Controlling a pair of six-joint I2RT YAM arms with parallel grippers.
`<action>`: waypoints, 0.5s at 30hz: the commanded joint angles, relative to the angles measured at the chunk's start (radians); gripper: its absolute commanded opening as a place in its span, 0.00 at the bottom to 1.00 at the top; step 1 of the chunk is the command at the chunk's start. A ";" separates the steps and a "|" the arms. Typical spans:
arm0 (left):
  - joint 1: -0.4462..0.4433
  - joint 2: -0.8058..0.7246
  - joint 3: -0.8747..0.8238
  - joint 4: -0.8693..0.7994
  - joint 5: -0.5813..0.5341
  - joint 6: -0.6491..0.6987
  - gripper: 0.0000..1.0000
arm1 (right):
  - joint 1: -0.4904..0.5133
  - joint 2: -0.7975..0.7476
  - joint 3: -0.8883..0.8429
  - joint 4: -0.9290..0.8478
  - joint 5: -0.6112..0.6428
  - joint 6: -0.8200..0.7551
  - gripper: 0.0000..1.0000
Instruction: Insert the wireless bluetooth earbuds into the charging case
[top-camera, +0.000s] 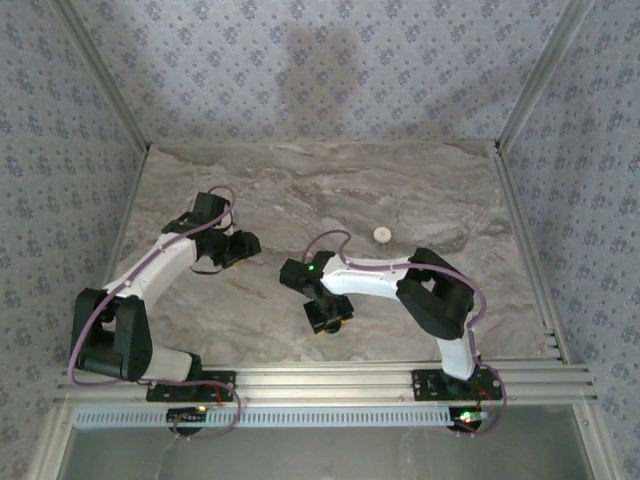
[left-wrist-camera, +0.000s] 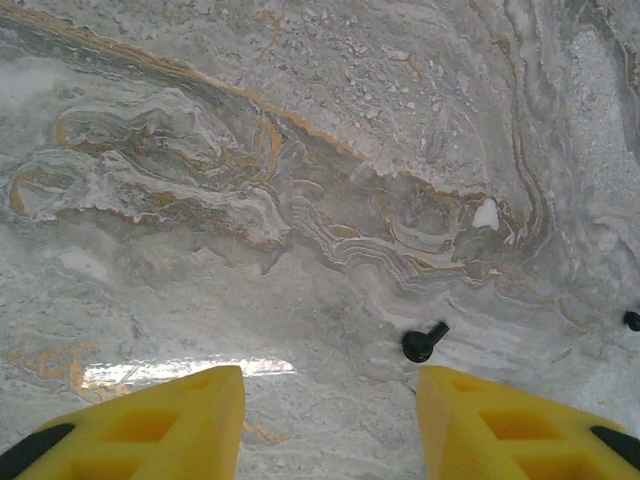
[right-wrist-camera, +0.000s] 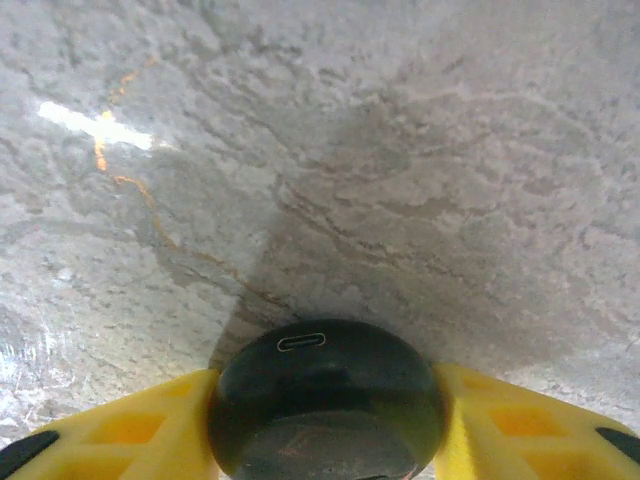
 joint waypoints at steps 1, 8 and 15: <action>0.008 -0.004 0.025 -0.028 0.056 0.038 0.49 | 0.005 -0.063 -0.048 0.017 0.117 -0.005 0.49; 0.007 0.039 0.095 -0.081 0.274 0.108 0.48 | -0.003 -0.329 -0.222 0.270 0.283 -0.206 0.47; -0.001 0.019 0.173 -0.107 0.443 0.170 0.46 | -0.077 -0.538 -0.361 0.642 0.293 -0.535 0.44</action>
